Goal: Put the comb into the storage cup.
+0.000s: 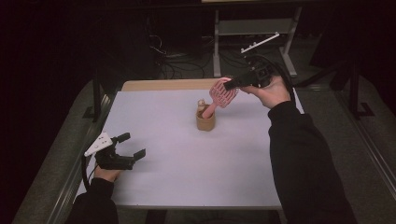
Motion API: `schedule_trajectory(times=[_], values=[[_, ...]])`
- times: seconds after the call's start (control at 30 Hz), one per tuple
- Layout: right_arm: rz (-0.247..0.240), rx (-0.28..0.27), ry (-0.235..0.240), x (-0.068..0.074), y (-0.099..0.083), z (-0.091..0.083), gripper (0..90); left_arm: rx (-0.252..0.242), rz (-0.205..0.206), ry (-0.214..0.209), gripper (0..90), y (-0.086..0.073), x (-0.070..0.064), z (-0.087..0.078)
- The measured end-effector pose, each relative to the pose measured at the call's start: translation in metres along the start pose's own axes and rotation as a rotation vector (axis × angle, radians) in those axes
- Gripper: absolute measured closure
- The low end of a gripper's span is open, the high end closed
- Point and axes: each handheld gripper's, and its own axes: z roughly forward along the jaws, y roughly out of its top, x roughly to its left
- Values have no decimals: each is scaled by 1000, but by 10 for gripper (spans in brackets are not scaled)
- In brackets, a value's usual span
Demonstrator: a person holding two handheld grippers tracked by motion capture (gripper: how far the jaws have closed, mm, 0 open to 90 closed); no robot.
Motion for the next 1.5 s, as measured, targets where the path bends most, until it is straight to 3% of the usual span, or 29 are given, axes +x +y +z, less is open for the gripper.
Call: schedule_trajectory(times=[0.5, 0.67, 1.07, 1.5], values=[[13, 22, 11, -2, 0, 25, 632, 1, 0, 22, 0, 0, 1, -5], [19, 33, 16, -5, -2, 33, 632, -19, -4, 32, 0, 1, 1, -8], [90, 4, 29, -16, -9, 31, 628, -18, -6, 31, 0, 0, 0, -8], [101, -4, 28, -21, -17, 26, 618, -12, -10, 26, 0, -1, -1, -6]])
